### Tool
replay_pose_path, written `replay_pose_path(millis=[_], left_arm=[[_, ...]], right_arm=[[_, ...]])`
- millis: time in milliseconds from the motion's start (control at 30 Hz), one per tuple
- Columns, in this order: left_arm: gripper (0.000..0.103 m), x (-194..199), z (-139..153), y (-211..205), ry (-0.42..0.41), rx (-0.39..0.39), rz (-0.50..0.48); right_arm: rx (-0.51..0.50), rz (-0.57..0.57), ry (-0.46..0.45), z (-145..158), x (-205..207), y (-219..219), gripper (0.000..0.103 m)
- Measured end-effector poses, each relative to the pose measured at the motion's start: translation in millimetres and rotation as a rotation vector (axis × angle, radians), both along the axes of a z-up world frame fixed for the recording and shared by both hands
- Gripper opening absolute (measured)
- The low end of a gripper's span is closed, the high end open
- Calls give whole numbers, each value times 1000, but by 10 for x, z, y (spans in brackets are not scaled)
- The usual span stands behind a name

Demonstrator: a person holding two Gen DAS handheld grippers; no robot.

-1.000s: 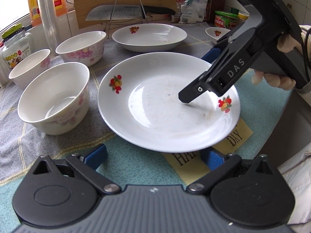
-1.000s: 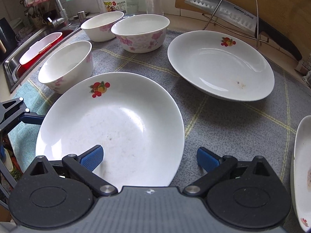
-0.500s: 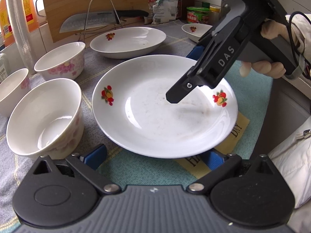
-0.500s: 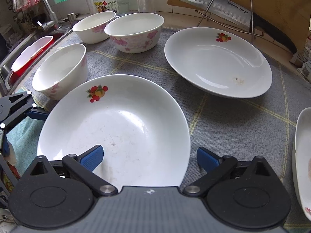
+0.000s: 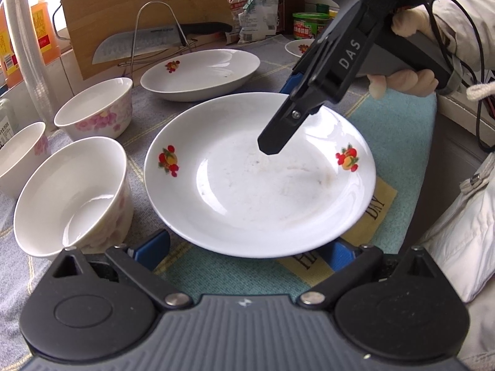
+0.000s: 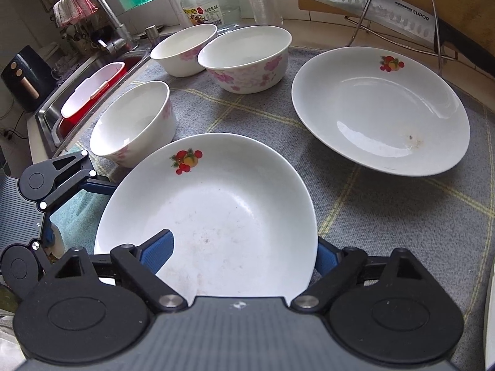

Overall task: Organize plates and bowls
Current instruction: 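Close the right tool on the large plate rim and lift it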

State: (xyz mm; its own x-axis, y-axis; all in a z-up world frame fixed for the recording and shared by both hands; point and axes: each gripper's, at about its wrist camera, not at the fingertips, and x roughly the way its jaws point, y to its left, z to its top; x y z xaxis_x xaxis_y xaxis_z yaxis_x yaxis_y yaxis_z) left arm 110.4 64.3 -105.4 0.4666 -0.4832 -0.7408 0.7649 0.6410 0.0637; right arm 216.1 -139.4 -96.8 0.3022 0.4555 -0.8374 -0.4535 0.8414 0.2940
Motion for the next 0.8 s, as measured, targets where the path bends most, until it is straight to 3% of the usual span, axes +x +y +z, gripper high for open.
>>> replay_pose_path(millis=[167, 333, 800], left_arm=[[100, -41, -1, -8, -24, -7, 13], [100, -67, 3, -43, -48, -4, 2], [99, -89, -2, -51, -56, -12, 1]], right_arm=[[46, 26, 36, 6, 108, -89, 87], [87, 28, 68, -1, 201, -135, 86], [95, 19, 91, -18, 266, -145, 83]])
